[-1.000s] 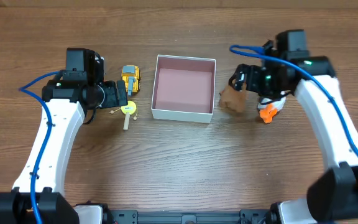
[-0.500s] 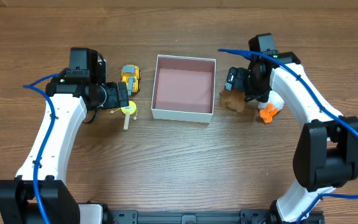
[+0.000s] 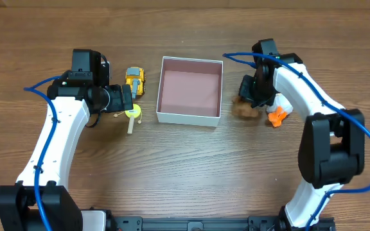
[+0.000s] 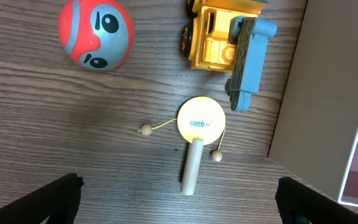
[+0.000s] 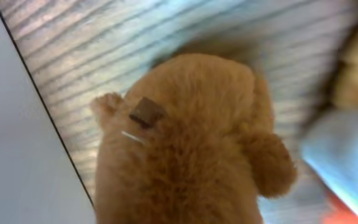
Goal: Pack container
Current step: 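Carry the bear with the right gripper into the box and release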
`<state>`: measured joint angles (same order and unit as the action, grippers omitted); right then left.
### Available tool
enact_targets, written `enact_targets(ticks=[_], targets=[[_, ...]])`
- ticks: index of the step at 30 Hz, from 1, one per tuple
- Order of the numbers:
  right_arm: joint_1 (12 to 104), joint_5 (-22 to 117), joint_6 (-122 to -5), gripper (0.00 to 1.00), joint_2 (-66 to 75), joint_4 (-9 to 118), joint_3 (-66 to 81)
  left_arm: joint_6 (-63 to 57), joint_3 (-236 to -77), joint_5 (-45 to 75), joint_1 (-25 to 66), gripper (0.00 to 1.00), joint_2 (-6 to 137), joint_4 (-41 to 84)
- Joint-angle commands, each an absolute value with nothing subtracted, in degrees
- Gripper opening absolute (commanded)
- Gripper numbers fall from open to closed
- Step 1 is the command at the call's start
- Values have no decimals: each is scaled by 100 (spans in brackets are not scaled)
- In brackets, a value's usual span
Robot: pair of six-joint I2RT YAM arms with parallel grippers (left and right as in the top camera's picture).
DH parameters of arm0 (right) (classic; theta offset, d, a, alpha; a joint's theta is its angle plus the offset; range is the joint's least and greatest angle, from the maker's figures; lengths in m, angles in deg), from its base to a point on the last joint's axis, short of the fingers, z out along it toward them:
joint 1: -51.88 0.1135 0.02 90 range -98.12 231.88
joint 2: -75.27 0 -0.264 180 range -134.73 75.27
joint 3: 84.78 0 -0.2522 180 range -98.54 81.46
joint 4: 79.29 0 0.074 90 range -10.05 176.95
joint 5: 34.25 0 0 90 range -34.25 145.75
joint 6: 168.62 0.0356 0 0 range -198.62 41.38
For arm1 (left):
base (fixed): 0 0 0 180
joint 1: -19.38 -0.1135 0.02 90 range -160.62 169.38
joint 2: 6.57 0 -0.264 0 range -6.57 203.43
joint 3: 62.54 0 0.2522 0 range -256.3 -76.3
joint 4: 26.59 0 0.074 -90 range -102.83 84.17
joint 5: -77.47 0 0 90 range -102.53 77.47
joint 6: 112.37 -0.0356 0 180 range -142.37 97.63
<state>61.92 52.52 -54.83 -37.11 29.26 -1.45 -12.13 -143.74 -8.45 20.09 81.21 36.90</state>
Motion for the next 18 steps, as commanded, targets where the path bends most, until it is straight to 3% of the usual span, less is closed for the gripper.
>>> enact_targets(ticks=[1, 9, 18], targets=[[6284, 5565, -5477, 18, -2699, 2583, -860, -1339, -14505, -865, 1971, 100, 8143, 3679], [7445, 5034, -4677, 20, -1477, 2402, -1179, -1337, -14505, -865, 1971, 100, 8143, 3679], [8800, 6006, -3525, 31, -2411, 3503, -1046, -1337, -14505, -865, 1971, 100, 8143, 3679]])
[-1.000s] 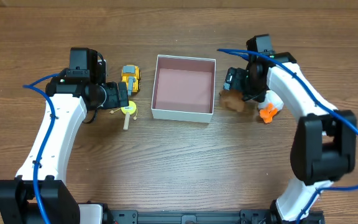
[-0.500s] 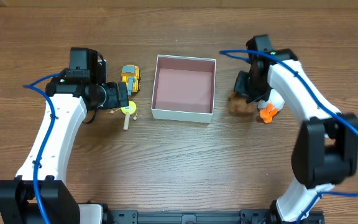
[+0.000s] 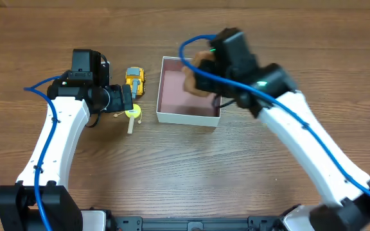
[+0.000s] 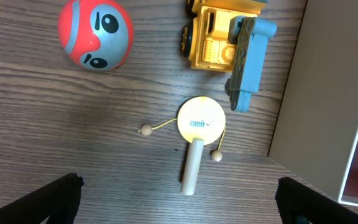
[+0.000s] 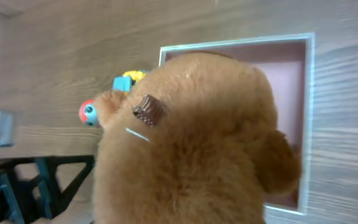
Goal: Pack container
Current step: 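Carry the bear with the right gripper into the box and release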
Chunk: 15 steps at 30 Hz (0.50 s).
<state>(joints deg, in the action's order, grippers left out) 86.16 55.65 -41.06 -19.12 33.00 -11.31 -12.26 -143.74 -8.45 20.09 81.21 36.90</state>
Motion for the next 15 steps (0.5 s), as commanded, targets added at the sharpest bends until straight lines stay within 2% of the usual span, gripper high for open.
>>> enact_targets(ticks=[1, 7, 12, 15], targets=[[8828, 6000, -3507, 32, -2599, 3593, -1046, -1339, -14505, -865, 1971, 100, 8143, 3679], [8831, 5766, -3516, 43, -3670, 4185, -1046, -1337, -14505, -865, 1971, 100, 8143, 3679], [8831, 5714, -3641, 66, -4048, 4469, -1046, -1339, -14505, -865, 1974, 100, 8143, 3679], [8831, 5687, -4329, 73, -4061, 4806, -1046, -1339, -14505, -865, 1974, 100, 8143, 3679]])
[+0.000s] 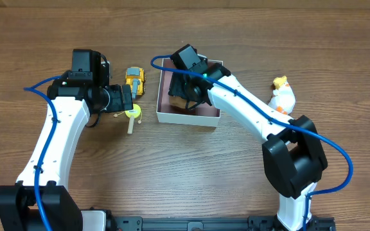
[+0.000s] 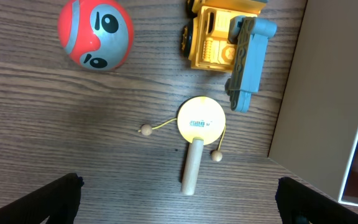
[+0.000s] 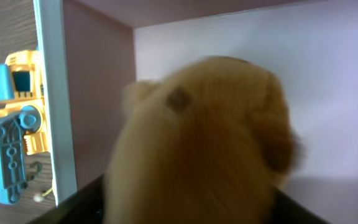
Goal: Pack container
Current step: 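Carry the bear with the right gripper into the box and release, then grasp the white plush duck with the right gripper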
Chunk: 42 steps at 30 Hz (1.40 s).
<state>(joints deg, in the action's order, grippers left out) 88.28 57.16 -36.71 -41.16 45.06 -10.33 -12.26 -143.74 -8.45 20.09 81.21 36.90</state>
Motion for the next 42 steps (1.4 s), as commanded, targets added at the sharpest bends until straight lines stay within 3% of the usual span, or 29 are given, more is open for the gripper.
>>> enact_targets(ticks=[1, 16, 20, 28, 30, 37, 42], targets=[[8831, 5659, -4484, 73, -4061, 4887, -1046, -1339, -14505, -865, 1974, 100, 8143, 3679], [8426, 5554, -4887, 71, -3945, 4570, -1055, -1339, -14505, -865, 1971, 100, 8143, 3679], [8330, 4852, -4889, 57, -3958, 4714, -1052, -1339, -14505, -865, 1974, 100, 8143, 3679], [8448, 3705, -4867, 55, -3967, 5621, -1048, -1339, -14505, -865, 1974, 100, 8143, 3679], [8420, 3408, -4867, 48, -3954, 5735, -1057, -1339, -14505, -865, 1974, 100, 8143, 3679], [7910, 3543, -5361, 47, -3368, 5186, -1179, -1339, -14505, -865, 1971, 100, 8143, 3668], [7126, 4417, -5357, 47, -2664, 4015, -1197, -1339, -14505, -865, 1974, 100, 8143, 3666]])
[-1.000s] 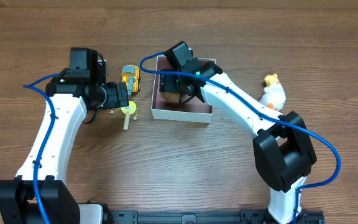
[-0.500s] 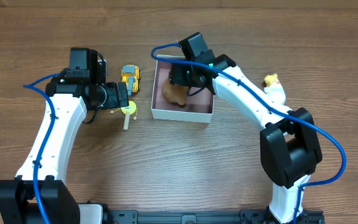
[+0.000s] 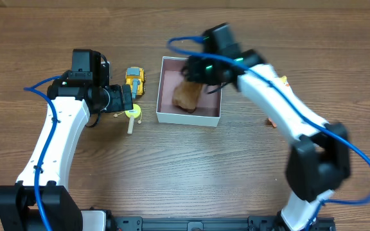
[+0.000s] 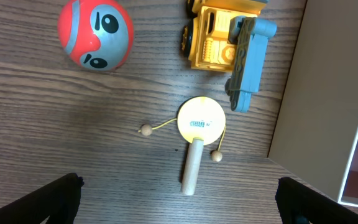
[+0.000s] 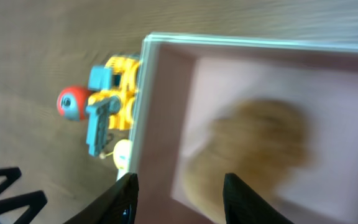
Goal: Pack container
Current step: 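Grasp the white plush duck with the right gripper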
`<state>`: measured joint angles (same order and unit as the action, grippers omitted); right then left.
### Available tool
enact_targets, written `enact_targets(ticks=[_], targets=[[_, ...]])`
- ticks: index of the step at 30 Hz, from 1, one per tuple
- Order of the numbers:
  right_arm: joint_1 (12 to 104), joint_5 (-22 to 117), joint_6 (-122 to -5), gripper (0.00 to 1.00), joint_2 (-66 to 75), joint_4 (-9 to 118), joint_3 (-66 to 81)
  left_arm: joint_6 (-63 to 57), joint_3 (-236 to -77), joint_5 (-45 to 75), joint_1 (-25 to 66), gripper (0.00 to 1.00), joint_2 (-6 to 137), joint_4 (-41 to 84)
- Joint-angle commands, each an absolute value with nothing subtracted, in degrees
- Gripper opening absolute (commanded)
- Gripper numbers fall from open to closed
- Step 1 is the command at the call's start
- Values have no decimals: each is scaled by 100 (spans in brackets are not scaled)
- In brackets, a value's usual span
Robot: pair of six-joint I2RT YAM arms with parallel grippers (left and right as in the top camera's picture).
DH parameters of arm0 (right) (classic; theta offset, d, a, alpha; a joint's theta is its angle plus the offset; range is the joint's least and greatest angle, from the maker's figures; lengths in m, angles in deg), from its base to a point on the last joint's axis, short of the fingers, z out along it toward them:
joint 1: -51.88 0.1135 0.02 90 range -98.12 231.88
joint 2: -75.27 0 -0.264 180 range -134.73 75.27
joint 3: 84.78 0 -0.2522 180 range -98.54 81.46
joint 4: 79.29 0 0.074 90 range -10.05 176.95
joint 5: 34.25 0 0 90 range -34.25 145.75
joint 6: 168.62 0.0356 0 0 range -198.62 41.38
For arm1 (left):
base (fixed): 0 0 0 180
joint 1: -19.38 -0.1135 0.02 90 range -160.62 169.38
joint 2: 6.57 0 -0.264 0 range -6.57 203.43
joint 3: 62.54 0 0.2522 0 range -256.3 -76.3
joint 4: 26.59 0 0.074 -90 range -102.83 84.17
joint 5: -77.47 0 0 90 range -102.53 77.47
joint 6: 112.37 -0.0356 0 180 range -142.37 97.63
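Note:
The white box with a pink inside (image 3: 189, 118) stands mid-table. A brown plush toy (image 3: 187, 95) lies in its left half, also blurred in the right wrist view (image 5: 253, 149). My right gripper (image 3: 202, 69) hangs open and empty above the box (image 5: 143, 106), its fingers (image 5: 127, 190) spread over the plush. My left gripper (image 3: 124, 100) hovers open left of the box, above a small yellow rattle drum with a wooden handle (image 4: 194, 146), touching nothing.
A yellow and blue toy truck (image 3: 134, 79) sits against the box's left side, with a red and grey ball (image 4: 96, 32) beside it. Right of the box, a white and yellow duck toy (image 3: 281, 81) shows partly behind my right arm.
My right gripper was low inside the box around the plush. Now it is open and higher, and the plush lies loose in the box. The left arm has not moved.
My right gripper first held the brown plush on the table right of the box. Then it held it in the air over the box, then low inside it. Now the plush rests in the box and the gripper is open above it. The left gripper stayed over the rattle throughout.

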<state>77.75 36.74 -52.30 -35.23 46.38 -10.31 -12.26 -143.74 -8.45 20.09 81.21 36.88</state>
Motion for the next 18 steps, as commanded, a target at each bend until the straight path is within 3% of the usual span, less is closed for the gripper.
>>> enact_targets(ticks=[1, 5, 13, 18], targets=[[6938, 4573, -5359, 48, -2577, 3792, -1197, -1337, -14505, -865, 1971, 100, 8143, 3666], [6166, 4946, -5359, 68, -2557, 2906, -1175, -1339, -14505, -865, 1971, 100, 8143, 3666], [5303, 5628, -5337, 83, -3047, 2644, -641, -1339, -14505, -865, 1974, 100, 8143, 3666], [5001, 5637, -5337, 86, -3173, 2920, -141, -1337, -14505, -865, 1971, 100, 8143, 3666]])
